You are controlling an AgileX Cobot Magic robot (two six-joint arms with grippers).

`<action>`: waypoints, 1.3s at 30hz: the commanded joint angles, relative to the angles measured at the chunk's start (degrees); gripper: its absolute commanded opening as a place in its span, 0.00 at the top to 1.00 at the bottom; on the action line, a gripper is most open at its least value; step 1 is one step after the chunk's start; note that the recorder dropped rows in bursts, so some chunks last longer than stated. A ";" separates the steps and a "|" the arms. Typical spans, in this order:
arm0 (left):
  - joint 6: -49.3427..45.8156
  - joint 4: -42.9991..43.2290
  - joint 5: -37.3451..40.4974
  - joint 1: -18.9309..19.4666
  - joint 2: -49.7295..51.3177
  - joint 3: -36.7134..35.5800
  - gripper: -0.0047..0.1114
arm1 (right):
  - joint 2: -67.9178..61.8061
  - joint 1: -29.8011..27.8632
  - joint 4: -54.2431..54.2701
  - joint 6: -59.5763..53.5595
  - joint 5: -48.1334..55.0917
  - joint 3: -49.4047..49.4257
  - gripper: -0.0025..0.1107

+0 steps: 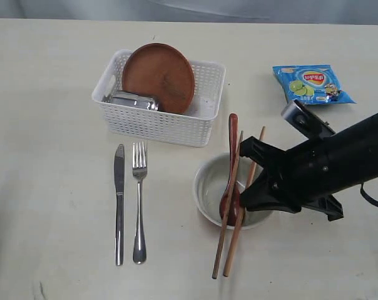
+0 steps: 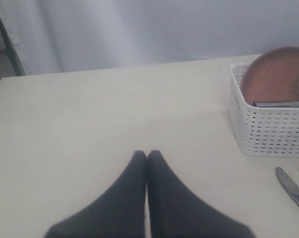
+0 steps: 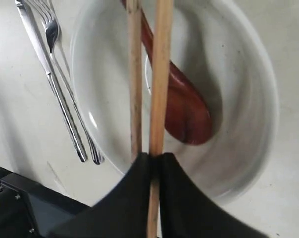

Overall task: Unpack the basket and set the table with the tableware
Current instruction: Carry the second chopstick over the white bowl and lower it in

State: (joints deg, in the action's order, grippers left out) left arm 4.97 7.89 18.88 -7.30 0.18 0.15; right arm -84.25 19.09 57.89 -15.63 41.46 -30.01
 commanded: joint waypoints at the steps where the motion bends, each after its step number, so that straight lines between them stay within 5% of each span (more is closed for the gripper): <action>1: -0.09 0.02 -0.60 -0.24 -0.18 -0.15 0.96 | 0.42 0.65 0.92 0.01 -0.40 0.04 0.98; 35: -0.09 0.02 -0.60 -0.24 -0.18 -0.15 0.96 | -4.20 0.65 -3.65 -2.01 0.61 -3.92 0.98; 39: -0.09 0.02 -0.60 -0.24 -0.18 -0.15 0.96 | -4.20 0.65 -2.88 -1.90 0.71 -3.92 0.85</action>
State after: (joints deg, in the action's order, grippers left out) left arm 4.97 7.89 18.88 -7.30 0.18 0.15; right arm -88.45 19.70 54.63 -16.65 42.30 -33.63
